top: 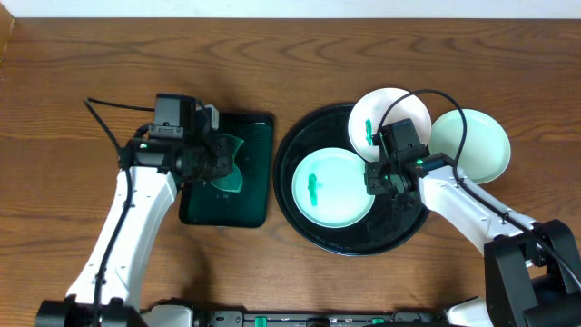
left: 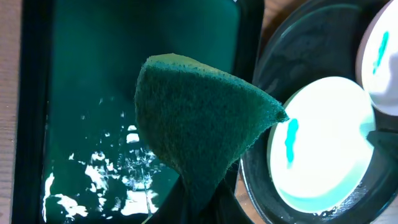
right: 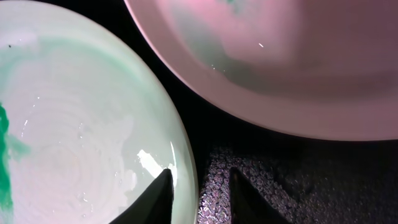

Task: Clean dirty plates on tray and stack at the side
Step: 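Lift the sponge with the left gripper and hold it above the tray, then carry the sponge with the left gripper over the held pale green plate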

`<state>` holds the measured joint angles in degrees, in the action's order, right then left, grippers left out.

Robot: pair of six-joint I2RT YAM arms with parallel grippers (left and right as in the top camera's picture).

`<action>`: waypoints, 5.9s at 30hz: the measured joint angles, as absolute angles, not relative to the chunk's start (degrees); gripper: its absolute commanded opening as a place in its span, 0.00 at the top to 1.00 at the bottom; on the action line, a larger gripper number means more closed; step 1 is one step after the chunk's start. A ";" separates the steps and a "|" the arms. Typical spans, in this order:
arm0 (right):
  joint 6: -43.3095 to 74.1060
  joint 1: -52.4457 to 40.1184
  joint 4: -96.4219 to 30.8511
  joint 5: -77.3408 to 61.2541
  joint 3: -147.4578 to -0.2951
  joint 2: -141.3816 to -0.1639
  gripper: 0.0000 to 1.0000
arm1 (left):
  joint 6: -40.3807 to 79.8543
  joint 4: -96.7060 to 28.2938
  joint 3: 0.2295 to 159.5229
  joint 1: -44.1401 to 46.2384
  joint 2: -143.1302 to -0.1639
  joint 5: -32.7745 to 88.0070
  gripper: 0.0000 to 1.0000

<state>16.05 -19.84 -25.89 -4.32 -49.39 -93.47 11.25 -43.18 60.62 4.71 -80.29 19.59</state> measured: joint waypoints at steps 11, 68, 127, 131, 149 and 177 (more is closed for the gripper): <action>18.06 -20.27 -26.15 -4.34 -49.15 -93.47 0.98 | 8.84 -42.59 60.62 4.71 -83.72 19.59 0.93; 25.26 -20.49 -27.05 -5.52 -48.86 -92.53 0.74 | 8.69 -41.60 60.62 4.71 -83.79 17.63 0.92; 22.09 -20.71 -22.22 -4.95 -48.21 -95.00 0.83 | 8.69 -34.17 60.60 4.71 -83.79 17.63 0.92; 22.13 -20.71 -22.48 -5.21 -48.21 -95.00 0.98 | 8.67 -34.17 60.60 4.71 -83.81 17.61 0.92; 22.11 -20.71 -22.52 -5.93 -48.18 -95.00 0.99 | 8.73 -37.47 67.44 4.89 -85.14 5.98 0.93; 22.13 -20.71 -22.26 -6.15 -48.14 -95.00 0.99 | 11.86 -55.96 84.25 10.61 -97.17 7.73 0.93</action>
<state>22.13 -20.71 -22.26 -6.15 -48.14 -95.00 11.86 -55.96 84.25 10.61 -97.17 7.73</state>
